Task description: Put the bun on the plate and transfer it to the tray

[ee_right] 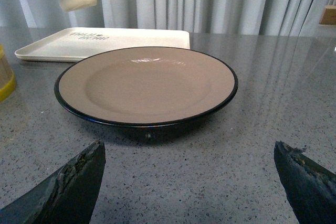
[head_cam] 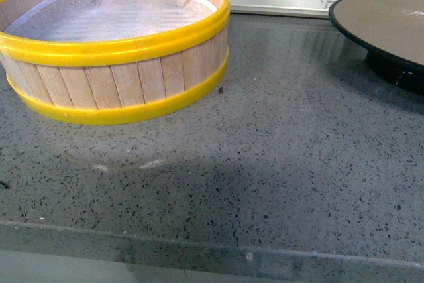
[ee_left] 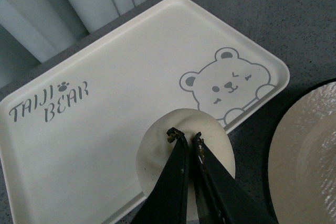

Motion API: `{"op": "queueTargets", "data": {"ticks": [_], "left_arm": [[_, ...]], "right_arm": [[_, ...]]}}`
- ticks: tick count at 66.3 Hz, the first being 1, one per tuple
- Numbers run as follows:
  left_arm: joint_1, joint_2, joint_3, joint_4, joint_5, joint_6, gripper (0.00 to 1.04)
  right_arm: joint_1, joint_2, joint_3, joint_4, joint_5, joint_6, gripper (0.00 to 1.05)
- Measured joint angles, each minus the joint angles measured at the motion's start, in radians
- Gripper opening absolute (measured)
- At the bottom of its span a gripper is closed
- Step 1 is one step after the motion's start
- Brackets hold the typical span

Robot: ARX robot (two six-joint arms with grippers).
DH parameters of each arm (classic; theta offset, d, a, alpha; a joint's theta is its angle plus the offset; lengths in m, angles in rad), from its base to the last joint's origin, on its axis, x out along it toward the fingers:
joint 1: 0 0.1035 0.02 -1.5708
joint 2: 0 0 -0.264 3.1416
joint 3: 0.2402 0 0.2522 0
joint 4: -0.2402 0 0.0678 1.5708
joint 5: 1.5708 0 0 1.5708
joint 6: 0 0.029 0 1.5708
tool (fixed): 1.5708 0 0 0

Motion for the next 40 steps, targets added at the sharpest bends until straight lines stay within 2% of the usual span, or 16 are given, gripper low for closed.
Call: {"op": "queueTargets", "data": {"ticks": [23,40], "left_arm": [[-0.047,-0.168,-0.246,0.086,0.073,-0.02,0.04],[-0.143,-0.21,-0.383,0.15,0.082,-0.02,0.04]], "right_arm": [[0.0,0.0,0.0,0.0,0.0,0.0,0.96],[0.0,0.0,0.0,0.0,0.0,0.0,0.96]]}}
